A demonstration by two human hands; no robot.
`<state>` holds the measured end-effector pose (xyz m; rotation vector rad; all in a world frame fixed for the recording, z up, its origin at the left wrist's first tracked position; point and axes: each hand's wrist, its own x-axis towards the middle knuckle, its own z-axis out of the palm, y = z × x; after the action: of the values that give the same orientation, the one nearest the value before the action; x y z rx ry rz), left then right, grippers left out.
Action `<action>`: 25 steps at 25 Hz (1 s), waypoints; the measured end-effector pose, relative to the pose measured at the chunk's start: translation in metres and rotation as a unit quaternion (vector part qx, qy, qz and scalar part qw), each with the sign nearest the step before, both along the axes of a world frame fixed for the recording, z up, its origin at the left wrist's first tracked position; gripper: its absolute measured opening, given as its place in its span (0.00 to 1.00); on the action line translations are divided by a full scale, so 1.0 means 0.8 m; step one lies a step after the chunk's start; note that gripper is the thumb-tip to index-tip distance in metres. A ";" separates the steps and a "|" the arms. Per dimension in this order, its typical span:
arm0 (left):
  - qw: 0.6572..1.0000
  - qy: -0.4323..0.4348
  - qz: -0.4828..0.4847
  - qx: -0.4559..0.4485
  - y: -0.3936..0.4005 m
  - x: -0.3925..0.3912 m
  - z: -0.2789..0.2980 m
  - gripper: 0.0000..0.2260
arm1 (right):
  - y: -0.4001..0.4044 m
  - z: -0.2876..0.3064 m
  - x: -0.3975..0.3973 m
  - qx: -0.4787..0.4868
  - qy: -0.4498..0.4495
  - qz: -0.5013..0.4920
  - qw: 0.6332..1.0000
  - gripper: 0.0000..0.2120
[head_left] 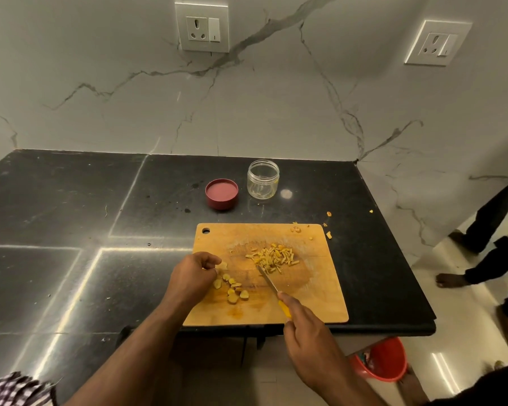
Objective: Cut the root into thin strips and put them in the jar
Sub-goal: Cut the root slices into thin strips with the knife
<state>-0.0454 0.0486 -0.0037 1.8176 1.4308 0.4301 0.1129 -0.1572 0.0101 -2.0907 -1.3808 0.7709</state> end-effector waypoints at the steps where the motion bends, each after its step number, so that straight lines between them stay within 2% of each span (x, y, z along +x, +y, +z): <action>1: 1.000 0.002 -0.001 0.003 -0.001 0.000 0.002 0.11 | -0.001 -0.001 0.002 -0.004 -0.002 0.004 1.000 0.23; 6: 0.999 0.027 -0.007 0.017 -0.002 -0.006 0.008 0.08 | -0.007 0.000 0.016 0.021 -0.010 -0.053 0.998 0.23; 8: 0.998 0.039 -0.049 0.004 -0.004 -0.006 0.012 0.06 | -0.006 0.001 0.011 0.027 -0.001 -0.042 0.999 0.23; 10: 0.993 0.055 -0.109 0.006 -0.011 -0.002 0.018 0.08 | -0.003 0.000 0.003 0.027 0.006 -0.031 0.999 0.22; 13: 0.960 0.132 -0.229 0.095 -0.030 0.008 0.014 0.14 | 0.000 -0.003 -0.004 0.019 0.018 -0.027 0.999 0.22; 15: 0.934 0.179 -0.271 0.151 -0.040 0.012 0.007 0.15 | 0.001 -0.003 -0.005 0.020 0.022 -0.026 0.999 0.22; 20: 0.933 0.188 -0.241 0.189 -0.027 -0.005 -0.001 0.12 | 0.003 -0.002 -0.007 0.024 0.023 -0.028 0.999 0.22; 23: 0.951 0.169 -0.212 0.147 -0.015 -0.019 -0.002 0.11 | 0.003 -0.003 -0.008 0.025 0.026 -0.025 0.999 0.22; 25: 0.971 0.115 -0.182 0.102 -0.014 -0.022 -0.001 0.11 | 0.004 -0.004 -0.010 0.027 0.028 -0.020 0.999 0.22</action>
<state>-0.0631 0.0377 -0.0044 2.3030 1.1953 0.1871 0.1050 -0.1541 0.0070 -2.0327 -1.3114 0.7616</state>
